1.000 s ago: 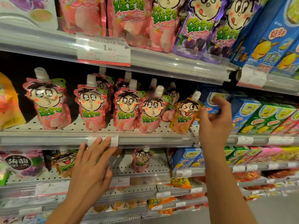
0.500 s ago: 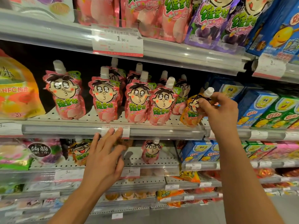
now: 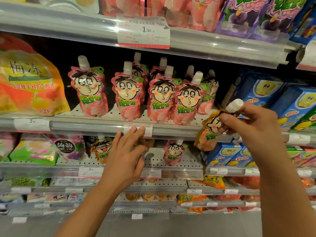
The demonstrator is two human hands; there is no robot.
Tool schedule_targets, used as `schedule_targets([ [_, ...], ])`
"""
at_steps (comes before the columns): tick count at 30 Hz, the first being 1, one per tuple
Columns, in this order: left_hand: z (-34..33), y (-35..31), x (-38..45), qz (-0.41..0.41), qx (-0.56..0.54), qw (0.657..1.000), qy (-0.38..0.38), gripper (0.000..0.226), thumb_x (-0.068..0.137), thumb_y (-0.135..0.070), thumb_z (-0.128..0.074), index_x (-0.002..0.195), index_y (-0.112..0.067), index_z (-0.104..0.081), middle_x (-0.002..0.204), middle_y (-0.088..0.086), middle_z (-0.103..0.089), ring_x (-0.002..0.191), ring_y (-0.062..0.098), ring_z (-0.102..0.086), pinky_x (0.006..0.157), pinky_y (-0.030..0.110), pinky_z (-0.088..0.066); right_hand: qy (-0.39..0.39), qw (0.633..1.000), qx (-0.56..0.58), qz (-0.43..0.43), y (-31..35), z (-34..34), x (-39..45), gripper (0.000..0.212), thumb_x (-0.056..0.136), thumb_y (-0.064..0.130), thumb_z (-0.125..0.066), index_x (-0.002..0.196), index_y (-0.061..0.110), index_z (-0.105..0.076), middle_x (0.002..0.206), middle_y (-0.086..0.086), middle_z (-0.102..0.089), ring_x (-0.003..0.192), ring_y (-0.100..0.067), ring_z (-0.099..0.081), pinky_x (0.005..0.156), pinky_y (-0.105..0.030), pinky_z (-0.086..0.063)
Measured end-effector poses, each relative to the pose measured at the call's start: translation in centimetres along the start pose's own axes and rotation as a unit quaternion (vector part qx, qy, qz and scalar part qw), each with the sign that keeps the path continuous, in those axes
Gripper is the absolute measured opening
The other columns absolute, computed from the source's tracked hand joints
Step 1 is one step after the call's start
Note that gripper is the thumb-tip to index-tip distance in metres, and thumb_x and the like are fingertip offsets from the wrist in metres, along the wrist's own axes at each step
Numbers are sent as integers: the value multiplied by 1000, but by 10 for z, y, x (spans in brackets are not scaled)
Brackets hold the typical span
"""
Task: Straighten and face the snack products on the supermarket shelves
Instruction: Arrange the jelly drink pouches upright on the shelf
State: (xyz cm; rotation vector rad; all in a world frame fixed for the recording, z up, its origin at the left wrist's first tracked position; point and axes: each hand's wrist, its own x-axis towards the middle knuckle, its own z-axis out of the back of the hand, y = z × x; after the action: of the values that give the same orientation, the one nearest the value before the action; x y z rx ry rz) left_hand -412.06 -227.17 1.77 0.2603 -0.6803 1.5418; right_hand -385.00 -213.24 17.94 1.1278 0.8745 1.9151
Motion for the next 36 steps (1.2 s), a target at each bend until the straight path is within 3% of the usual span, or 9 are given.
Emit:
schedule_targets([
  [4, 24, 17, 3, -7, 9, 1000, -14, 37, 89, -25, -50, 119, -19, -72, 148, 1, -54, 133, 27, -53, 118, 57, -28, 211, 959, -190, -5, -17, -27, -21, 7, 86, 26, -79, 90, 32, -77, 76, 10, -74, 71, -8, -70, 64, -31, -58],
  [8, 42, 55, -16, 23, 49, 997, -51, 38, 91, -21, -50, 121, -14, -73, 144, 5, -58, 127, 33, -57, 107, 60, -38, 279, 917, -283, 38, -45, -85, -43, 24, 84, 52, -67, 96, 32, -73, 79, 12, -71, 75, -4, -64, 65, -30, -51],
  [14, 41, 63, -31, 100, 49, 990, -87, 40, 89, -22, -46, 117, -16, -75, 148, -2, -56, 138, 23, -51, 113, 58, -35, 253, 935, -250, -1, -76, -171, -50, 28, 94, 48, -64, 85, 22, -71, 64, 10, -59, 63, -7, -55, 58, -29, -37],
  [19, 42, 65, -30, 108, 10, 989, -104, 35, 89, -23, -47, 104, -18, -79, 144, -6, -59, 135, 21, -54, 109, 54, -41, 167, 959, -227, 22, -93, -227, -35, 24, 92, 40, -70, 89, 18, -79, 74, 0, -73, 61, -9, -56, 55, -11, -32],
  [22, 46, 69, -29, 111, -3, 989, -95, 34, 87, -25, -48, 99, -21, -80, 144, -12, -57, 134, 17, -54, 110, 49, -39, 109, 960, -250, 60, -112, -253, -29, 39, 88, 47, -66, 77, 11, -76, 66, -4, -70, 63, -24, -66, 59, -26, -49],
  [27, 50, 69, -29, 120, -19, 989, -85, 32, 86, -27, -48, 96, -25, -79, 145, -17, -54, 134, 14, -53, 108, 43, -37, 73, 941, -299, 139, -129, -276, -25, 48, 90, 48, -60, 62, 9, -67, 54, -6, -57, 52, -27, -61, 51, -32, -42],
  [30, 52, 67, -29, 115, -21, 990, -76, 32, 85, -28, -48, 95, -25, -79, 146, -17, -52, 135, 15, -52, 108, 41, -36, 44, 942, -302, 137, -124, -286, -19, 40, 86, 45, -61, 77, 9, -76, 69, -6, -71, 70, -28, -71, 66, -31, -50],
  [34, 55, 68, -31, 115, -56, 990, -57, 35, 90, -30, -46, 105, -26, -77, 151, -13, -50, 142, 14, -45, 110, 36, -33, 154, 935, -318, -12, -105, -292, -10, 42, 99, 43, -60, 129, 14, -67, 127, -10, -69, 119, -32, -63, 91, -33, -51],
  [36, 57, 68, -35, 112, -106, 985, -79, 34, 93, -28, -47, 112, -24, -76, 151, -10, -52, 143, 11, -43, 113, 29, -33, 210, 921, -324, -48, -103, -286, -12, 49, 99, 50, -55, 133, 15, -63, 126, -11, -67, 119, -33, -61, 93, -34, -49],
])
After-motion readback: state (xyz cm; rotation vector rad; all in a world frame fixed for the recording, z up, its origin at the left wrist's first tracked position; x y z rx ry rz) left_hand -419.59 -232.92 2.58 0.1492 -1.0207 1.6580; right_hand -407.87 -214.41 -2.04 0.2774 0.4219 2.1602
